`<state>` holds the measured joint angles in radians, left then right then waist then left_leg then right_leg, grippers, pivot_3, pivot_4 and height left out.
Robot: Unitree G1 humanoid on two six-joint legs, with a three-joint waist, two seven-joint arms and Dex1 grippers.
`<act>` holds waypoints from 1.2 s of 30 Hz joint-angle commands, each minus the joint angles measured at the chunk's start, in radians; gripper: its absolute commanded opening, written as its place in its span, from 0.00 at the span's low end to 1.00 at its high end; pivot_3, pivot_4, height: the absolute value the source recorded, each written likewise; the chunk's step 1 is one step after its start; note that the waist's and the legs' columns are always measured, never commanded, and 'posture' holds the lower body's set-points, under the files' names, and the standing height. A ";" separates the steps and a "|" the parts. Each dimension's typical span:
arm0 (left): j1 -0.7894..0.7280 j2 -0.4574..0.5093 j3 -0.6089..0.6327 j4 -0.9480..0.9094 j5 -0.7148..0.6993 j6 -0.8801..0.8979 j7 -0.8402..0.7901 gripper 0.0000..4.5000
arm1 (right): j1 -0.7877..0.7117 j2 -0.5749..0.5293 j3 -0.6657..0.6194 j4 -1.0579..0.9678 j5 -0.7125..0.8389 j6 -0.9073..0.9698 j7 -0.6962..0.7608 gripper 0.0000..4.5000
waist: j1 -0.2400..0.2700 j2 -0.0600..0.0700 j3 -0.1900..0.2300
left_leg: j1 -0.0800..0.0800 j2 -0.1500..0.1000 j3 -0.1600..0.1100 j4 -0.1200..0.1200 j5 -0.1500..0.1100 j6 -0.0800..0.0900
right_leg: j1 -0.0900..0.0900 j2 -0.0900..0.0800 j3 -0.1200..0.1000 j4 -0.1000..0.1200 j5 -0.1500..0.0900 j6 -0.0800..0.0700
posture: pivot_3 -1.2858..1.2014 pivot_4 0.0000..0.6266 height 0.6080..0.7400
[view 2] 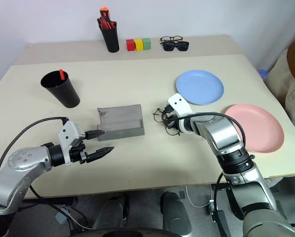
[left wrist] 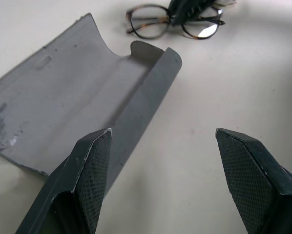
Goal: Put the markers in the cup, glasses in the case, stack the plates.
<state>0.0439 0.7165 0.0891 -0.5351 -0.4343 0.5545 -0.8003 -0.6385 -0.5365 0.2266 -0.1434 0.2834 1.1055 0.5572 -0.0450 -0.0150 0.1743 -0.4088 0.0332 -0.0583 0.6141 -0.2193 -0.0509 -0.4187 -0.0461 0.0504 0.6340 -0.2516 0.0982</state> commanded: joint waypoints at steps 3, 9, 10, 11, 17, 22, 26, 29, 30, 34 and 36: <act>0.013 -0.001 0.014 -0.012 0.004 -0.031 0.006 0.77 | -0.008 -0.020 0.007 -0.033 -0.018 0.005 -0.002 0.00 | 0.004 0.000 0.000 | 0.001 0.000 0.000 0.000 0.000 0.000 | 0.002 0.000 0.000 0.000 0.000 -0.001 | 0.52 0.24 1.00; 0.036 -0.007 0.094 0.033 0.007 -0.047 0.044 0.77 | -0.075 -0.062 0.085 -0.122 -0.056 -0.156 0.084 0.00 | 0.000 0.001 0.000 | 0.000 0.000 0.000 0.000 0.000 0.000 | 0.001 0.000 0.000 -0.001 0.000 -0.001 | 0.52 0.24 1.00; 0.045 -0.008 0.121 0.047 0.006 -0.048 0.054 0.77 | -0.103 -0.051 0.093 -0.120 -0.052 -0.177 0.105 0.00 | -0.002 0.001 0.000 | 0.000 0.000 0.000 0.000 0.000 0.000 | 0.001 0.000 0.000 -0.001 0.000 -0.001 | 0.52 0.24 1.00; 0.053 -0.009 0.144 0.061 0.006 -0.053 0.061 0.77 | -0.131 -0.037 0.101 -0.109 -0.051 -0.198 0.124 0.00 | -0.006 0.001 0.000 | 0.000 0.000 0.001 0.000 0.000 0.000 | 0.000 0.000 0.000 -0.001 0.000 0.000 | 0.52 0.24 1.00; 0.117 0.009 0.247 0.118 0.017 -0.094 0.057 0.77 | -0.347 0.123 0.213 0.155 -0.072 -0.433 0.325 0.00 | -0.021 0.001 0.000 | 0.000 0.001 0.000 -0.001 0.000 0.000 | -0.002 0.001 0.000 0.002 0.000 0.001 | 0.52 0.24 1.00; 0.120 0.011 0.269 0.119 0.018 -0.102 0.069 0.77 | -0.429 0.232 0.281 0.456 -0.128 -0.610 0.470 0.00 | -0.010 0.001 0.000 | 0.000 0.001 0.000 -0.001 0.000 0.000 | -0.002 0.000 0.000 0.002 0.000 0.001 | 0.52 0.24 1.00; 0.155 0.002 0.289 0.067 0.009 -0.091 0.084 0.77 | -0.459 0.279 0.288 0.632 -0.153 -0.683 0.570 0.00 | -0.002 0.001 0.000 | 0.000 0.000 0.001 -0.001 0.000 0.000 | -0.002 0.000 0.000 0.002 0.000 0.001 | 0.52 0.24 1.00; 0.178 -0.003 0.298 0.039 0.004 -0.082 0.099 0.77 | -0.459 0.284 0.292 0.688 -0.183 -0.722 0.621 0.00 | -0.001 0.001 0.000 | 0.000 0.001 0.001 -0.001 0.000 0.000 | -0.003 0.000 0.000 0.003 0.000 0.001 | 0.52 0.24 1.00; 0.188 -0.006 0.301 0.025 0.001 -0.077 0.105 0.77 | -0.449 0.276 0.301 0.689 -0.190 -0.725 0.653 0.00 | 0.000 0.001 0.000 | 0.000 0.001 0.001 -0.001 0.000 0.000 | -0.003 0.000 0.000 0.003 0.000 0.001 | 0.52 0.24 1.00; 0.192 -0.010 0.297 0.005 -0.007 -0.060 0.121 0.77 | -0.438 0.281 0.290 0.705 -0.213 -0.727 0.683 0.15 | -0.001 0.002 0.001 | 0.000 0.001 0.001 -0.001 0.000 0.000 | -0.003 0.000 0.000 0.003 0.000 0.001 | 0.52 0.24 1.00; 0.160 -0.007 0.283 0.019 -0.009 -0.056 0.120 0.77 | -0.457 0.301 0.248 0.729 -0.212 -0.719 0.639 0.30 | -0.001 0.002 0.001 | 0.000 0.001 0.001 -0.001 0.000 0.000 | -0.003 0.000 0.000 0.005 0.000 0.000 | 0.52 0.24 1.00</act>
<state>0.2243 0.7059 0.3608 -0.4941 -0.4273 0.4980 -0.6854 -1.0624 -0.2503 0.5227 0.5821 0.0709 0.3906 1.2186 -0.0455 -0.0134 0.1748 -0.4088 0.0338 -0.0576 0.6130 -0.2193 -0.0511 -0.4227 -0.0458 0.0502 0.6393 -0.2513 0.0986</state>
